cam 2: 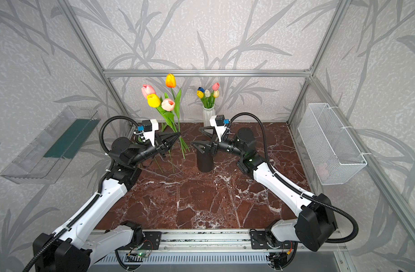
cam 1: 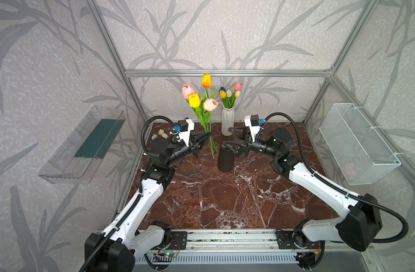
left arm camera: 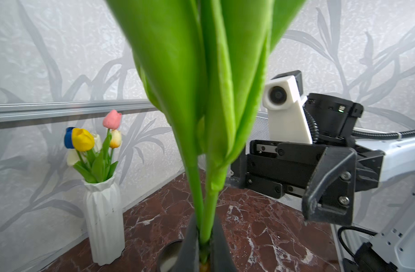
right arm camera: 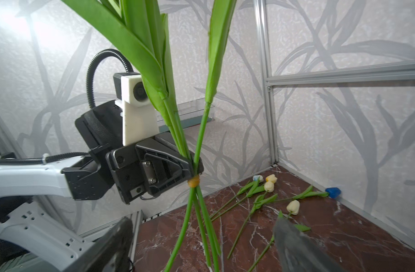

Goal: Arrange the flowers into the vase
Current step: 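Hold the bunch with both grippers and lower its stems over the dark cup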

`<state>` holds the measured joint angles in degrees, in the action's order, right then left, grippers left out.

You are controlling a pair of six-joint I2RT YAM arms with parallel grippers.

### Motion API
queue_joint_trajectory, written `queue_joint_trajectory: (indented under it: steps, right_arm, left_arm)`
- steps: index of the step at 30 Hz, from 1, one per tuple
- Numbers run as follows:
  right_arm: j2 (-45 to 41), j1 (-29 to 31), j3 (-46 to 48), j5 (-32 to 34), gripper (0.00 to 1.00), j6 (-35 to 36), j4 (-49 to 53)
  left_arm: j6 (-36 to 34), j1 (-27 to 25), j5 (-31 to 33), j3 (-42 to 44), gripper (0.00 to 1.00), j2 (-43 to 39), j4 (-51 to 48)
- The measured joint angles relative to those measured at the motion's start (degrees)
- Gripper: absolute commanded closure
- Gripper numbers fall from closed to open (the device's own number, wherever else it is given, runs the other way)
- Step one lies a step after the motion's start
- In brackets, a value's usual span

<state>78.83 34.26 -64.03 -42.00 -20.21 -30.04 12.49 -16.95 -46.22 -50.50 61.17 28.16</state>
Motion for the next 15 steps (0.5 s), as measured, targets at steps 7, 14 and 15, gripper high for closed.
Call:
queue_joint_trajectory:
  steps: [7,14,15]
  right_arm:
    - [5.5,0.8,-8.5,-7.1,0.01,0.7,-0.7]
    - [9.4,3.2,-14.9,-8.7,0.12,5.2,4.2]
    - [9.5,3.8,-15.1,-8.4,0.17,6.1,5.2]
  left_arm:
    - [-2.8,-3.4,-1.7,0.0,1.0,0.6,-1.8]
    - [-3.8,-4.0,-1.9,-0.3,1.0,2.1,-4.1]
    - [-4.0,-4.0,-1.9,-0.6,1.0,2.5,-4.6]
